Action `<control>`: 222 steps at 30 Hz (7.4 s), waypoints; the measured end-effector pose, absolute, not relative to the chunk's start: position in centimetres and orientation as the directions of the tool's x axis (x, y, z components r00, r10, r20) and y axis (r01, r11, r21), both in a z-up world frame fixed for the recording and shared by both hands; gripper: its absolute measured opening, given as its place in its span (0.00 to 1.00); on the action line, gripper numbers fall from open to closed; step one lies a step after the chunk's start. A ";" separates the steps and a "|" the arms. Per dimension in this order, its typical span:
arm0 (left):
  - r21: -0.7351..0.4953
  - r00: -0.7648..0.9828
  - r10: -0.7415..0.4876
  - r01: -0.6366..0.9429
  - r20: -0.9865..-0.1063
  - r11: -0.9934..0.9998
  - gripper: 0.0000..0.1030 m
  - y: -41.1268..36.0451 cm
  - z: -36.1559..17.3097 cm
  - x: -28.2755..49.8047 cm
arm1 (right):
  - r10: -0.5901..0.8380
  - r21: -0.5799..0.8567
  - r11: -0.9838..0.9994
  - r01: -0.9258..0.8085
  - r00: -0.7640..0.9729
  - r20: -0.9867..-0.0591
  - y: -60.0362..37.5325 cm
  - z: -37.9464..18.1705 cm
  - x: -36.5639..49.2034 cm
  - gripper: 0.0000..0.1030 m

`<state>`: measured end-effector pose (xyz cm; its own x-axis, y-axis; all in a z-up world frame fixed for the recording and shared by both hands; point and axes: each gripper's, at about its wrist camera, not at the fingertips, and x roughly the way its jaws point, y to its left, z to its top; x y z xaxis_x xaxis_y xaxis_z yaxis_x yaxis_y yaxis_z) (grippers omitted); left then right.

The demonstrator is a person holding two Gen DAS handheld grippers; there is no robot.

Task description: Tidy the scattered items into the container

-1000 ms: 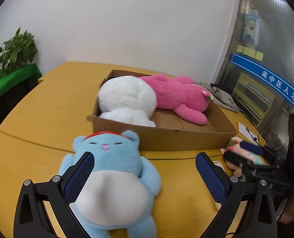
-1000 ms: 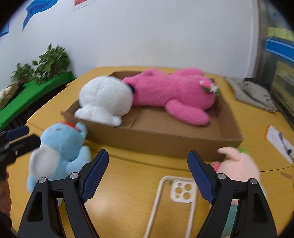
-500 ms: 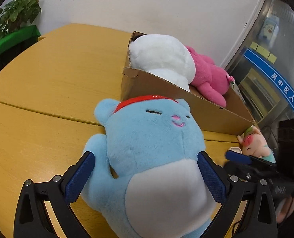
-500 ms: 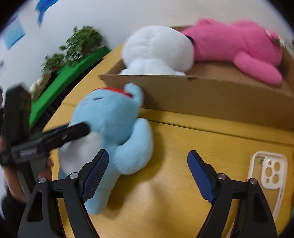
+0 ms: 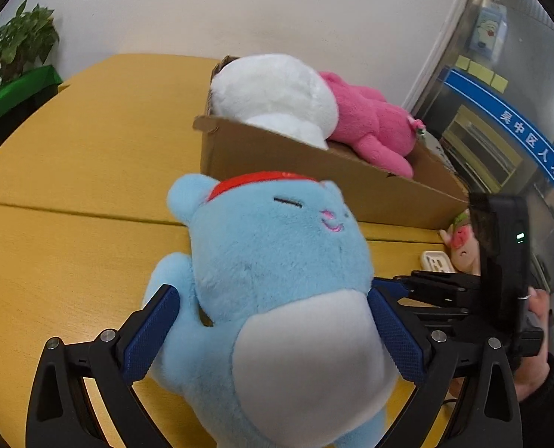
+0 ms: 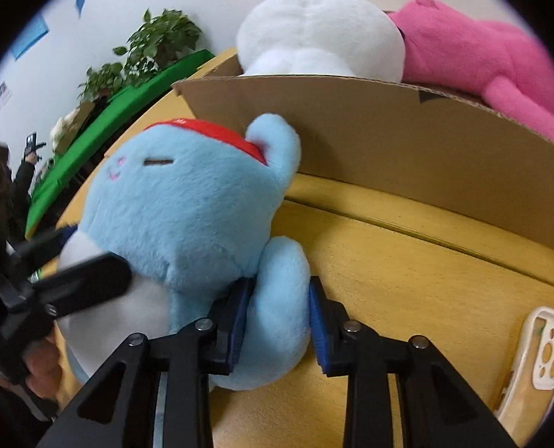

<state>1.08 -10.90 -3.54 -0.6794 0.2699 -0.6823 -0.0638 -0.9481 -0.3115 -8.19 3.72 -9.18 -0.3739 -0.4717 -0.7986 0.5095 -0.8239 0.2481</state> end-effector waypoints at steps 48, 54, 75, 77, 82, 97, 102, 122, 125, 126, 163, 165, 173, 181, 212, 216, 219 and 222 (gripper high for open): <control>-0.272 -0.773 0.352 -0.239 -0.528 -0.932 0.24 -2.8 8.1 -11.9 | -0.369 0.050 -0.916 0.398 -0.786 -0.496 17.0 8.7 -11.7 0.20; -0.292 -0.732 0.337 -0.195 -0.592 -0.936 0.24 -2.4 5.6 -20.6 | -0.260 -0.017 -0.948 0.319 -0.803 -0.536 16.8 8.0 -20.6 0.20; 0.031 -0.752 0.058 -0.104 -0.656 -0.994 0.73 0.8 2.4 -18.6 | -0.146 0.050 -0.986 0.161 -0.663 -0.735 19.4 -1.4 -23.7 0.79; 0.017 -0.793 0.051 -0.078 -0.608 -0.997 0.86 0.1 3.9 -16.0 | -0.181 0.077 -0.981 0.178 -0.694 -0.697 20.1 0.0 -21.2 0.79; 0.006 -0.834 0.014 -0.021 -0.552 -1.000 0.96 0.2 5.6 -9.9 | -0.183 0.041 -0.978 0.204 -0.748 -0.638 20.0 2.4 -14.7 0.79; -0.043 -0.846 0.062 -0.046 -0.529 -0.998 0.98 0.6 6.2 -2.0 | -0.138 -0.062 -0.975 0.214 -0.798 -0.586 19.2 4.5 -6.6 0.79; -0.059 -0.850 0.079 -0.056 -0.521 -0.997 0.98 0.8 6.5 -1.3 | -0.140 -0.061 -0.975 0.215 -0.800 -0.584 19.2 4.9 -5.8 0.79; -0.106 -0.844 0.125 -0.081 -0.521 -0.991 0.98 1.2 6.0 -0.7 | -0.137 -0.069 -0.973 0.220 -0.792 -0.595 19.2 4.7 -4.9 0.79; -0.107 -0.839 0.133 -0.090 -0.528 -0.990 0.98 1.4 5.8 -0.9 | -0.132 -0.064 -0.976 0.210 -0.792 -0.596 19.7 4.6 -4.8 0.79; -0.108 -0.837 0.137 -0.094 -0.530 -0.990 0.98 1.5 5.7 -0.9 | -0.129 -0.063 -0.977 0.206 -0.792 -0.597 19.8 4.5 -4.8 0.79; -0.334 -0.634 0.416 -0.253 -0.652 -0.908 1.00 7.4 1.0 -6.1 | -0.206 -0.001 -0.958 0.287 -0.687 -0.697 25.9 -4.3 -3.1 0.75; -0.351 -0.596 0.452 -0.286 -0.663 -0.892 1.00 9.3 0.6 -7.4 | -0.193 -0.066 -0.946 0.318 -0.713 -0.674 24.9 -4.6 -1.9 0.75; -0.431 -0.442 0.574 -0.387 -0.689 -0.815 0.77 14.4 -2.8 -9.7 | -0.209 -0.129 -0.923 0.362 -0.754 -0.623 24.2 -5.3 1.1 0.77; -0.439 -0.417 0.597 -0.417 -0.686 -0.796 0.50 15.6 -2.3 -9.0 | -0.313 0.008 -0.921 0.390 -0.729 -0.609 28.4 -3.5 2.6 0.79; -0.132 -0.607 0.420 -0.461 -0.674 -0.877 0.48 17.1 6.2 -27.5 | -0.459 0.159 -0.885 0.437 -0.767 -0.448 27.2 0.5 -17.8 0.62; -0.144 -0.553 0.428 -0.483 -0.715 -0.864 0.48 18.2 1.4 -29.3 | -0.348 0.074 -0.921 0.382 -0.725 -0.594 26.5 -2.2 -18.5 0.62; -0.126 -0.550 0.428 -0.501 -0.718 -0.856 0.54 19.1 0.3 -29.8 | -0.290 0.056 -0.940 0.336 -0.704 -0.649 26.8 -1.9 -18.4 0.68; -0.112 -0.547 0.412 -0.498 -0.729 -0.860 0.58 20.6 -1.0 -30.7 | -0.238 -0.019 -0.948 0.319 -0.744 -0.625 27.0 -0.4 -17.4 0.69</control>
